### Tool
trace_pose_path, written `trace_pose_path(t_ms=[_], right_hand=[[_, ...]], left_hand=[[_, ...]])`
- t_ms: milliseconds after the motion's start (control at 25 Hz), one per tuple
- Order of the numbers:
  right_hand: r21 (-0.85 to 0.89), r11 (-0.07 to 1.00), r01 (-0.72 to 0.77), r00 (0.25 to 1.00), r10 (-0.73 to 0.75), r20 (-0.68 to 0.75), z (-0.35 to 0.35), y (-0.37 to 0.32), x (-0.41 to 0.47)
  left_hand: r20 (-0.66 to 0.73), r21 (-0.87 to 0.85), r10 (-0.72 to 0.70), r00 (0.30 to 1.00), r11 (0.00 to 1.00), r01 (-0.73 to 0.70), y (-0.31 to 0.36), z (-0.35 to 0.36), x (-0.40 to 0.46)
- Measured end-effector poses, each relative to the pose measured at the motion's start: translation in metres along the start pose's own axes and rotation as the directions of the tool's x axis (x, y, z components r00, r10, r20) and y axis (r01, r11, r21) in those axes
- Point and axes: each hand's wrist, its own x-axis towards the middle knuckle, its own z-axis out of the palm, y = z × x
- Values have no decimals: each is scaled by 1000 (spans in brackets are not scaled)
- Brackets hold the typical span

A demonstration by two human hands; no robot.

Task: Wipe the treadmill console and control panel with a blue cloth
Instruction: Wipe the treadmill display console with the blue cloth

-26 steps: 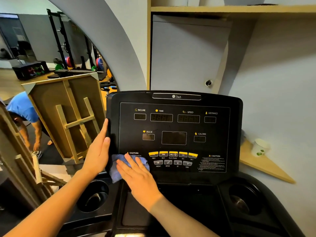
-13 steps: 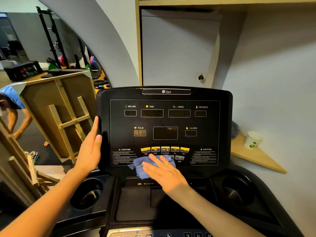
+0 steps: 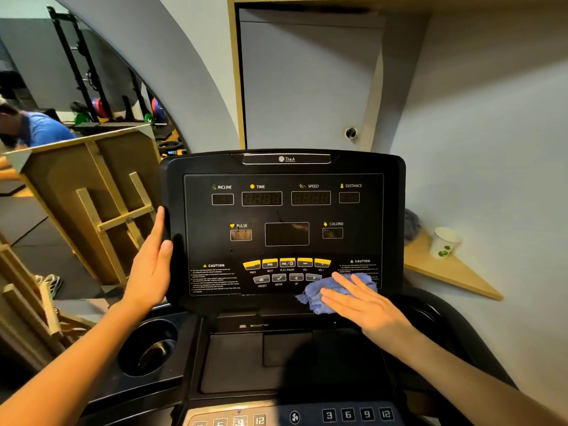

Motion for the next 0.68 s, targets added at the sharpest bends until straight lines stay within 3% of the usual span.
trace_pose_path(t_ms=[200,680], right_hand=[[-94,996,11,999,-8,32,-8,31,-36],[-79,980,-183,970,168,-174,-16,49,1]], left_hand=[[0,-5,-8,1000,1000,8,-1,1,0],[-19,-37,-23,1000,999,23,-4,5,3]])
